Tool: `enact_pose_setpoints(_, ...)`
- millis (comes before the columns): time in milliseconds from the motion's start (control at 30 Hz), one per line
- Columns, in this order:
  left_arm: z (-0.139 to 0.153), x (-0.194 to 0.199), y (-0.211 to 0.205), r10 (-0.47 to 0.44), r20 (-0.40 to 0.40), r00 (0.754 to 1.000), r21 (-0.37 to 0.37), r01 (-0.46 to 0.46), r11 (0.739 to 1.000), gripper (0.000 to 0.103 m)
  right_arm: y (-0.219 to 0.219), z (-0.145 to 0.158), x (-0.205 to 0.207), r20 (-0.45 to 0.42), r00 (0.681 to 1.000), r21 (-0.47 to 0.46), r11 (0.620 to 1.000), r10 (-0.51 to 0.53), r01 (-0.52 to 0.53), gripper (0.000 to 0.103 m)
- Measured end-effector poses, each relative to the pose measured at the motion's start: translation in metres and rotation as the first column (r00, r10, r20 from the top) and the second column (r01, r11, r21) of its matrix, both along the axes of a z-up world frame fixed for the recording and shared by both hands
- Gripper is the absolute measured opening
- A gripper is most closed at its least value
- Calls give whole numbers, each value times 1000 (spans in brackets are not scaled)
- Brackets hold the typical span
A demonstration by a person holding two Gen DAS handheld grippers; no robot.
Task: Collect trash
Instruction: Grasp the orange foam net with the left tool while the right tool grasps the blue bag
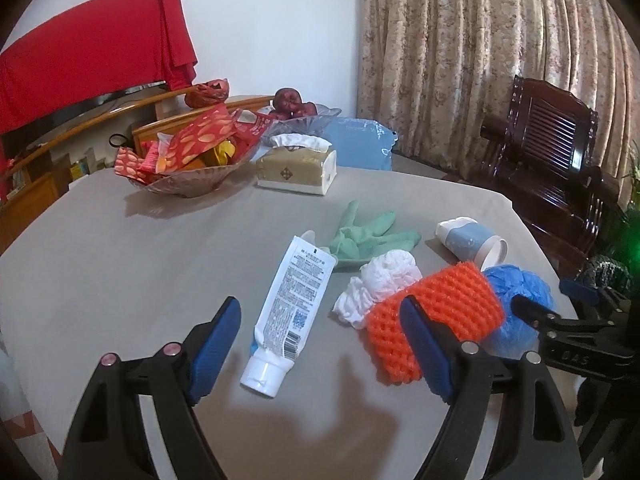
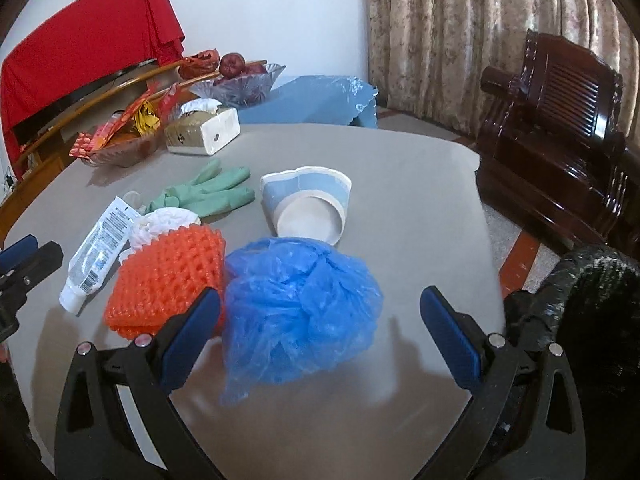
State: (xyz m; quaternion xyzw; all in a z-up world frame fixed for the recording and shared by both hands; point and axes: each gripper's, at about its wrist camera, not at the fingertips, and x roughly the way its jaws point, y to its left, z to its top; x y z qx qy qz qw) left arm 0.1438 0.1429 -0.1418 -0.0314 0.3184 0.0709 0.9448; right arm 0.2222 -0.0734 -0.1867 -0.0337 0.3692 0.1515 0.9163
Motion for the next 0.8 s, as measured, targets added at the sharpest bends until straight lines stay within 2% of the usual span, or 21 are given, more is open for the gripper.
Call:
enact_pose_setpoints(67, 0, 2, 1, 0, -1, 1000, 0, 0, 1000, 80, 2, -2, 2, -11, 1000, 1, 1000, 14, -14, 93)
enact_pose_setpoints(233, -1, 4, -2, -7, -9, 1000, -6, 7, 1000, 80, 4, -6, 6, -58, 997, 27, 998, 58, -56, 70)
enact_pose_setpoints(333, -4, 5, -7, -17, -17, 1000, -13, 17, 1000, 80, 5, -8, 6, -77, 994, 50, 996, 83, -79, 50)
enact_pose_setpoints(567, -11, 9, -26, -52, -39, 998, -36, 51, 998, 80, 1, -2, -5, -68, 991, 67, 992, 114, -109, 24)
enact_pose_setpoints(700, -18, 13, -36, -68, -60, 996, -40, 65, 997, 80, -9, 2, -11, -68, 991, 80, 991, 115, -110, 16)
enact_pose_setpoints(800, -27, 18, -39, -72, -90, 993, -58, 67, 996, 80, -17, 5, -17, -65, 992, 88, 991, 110, -105, 15)
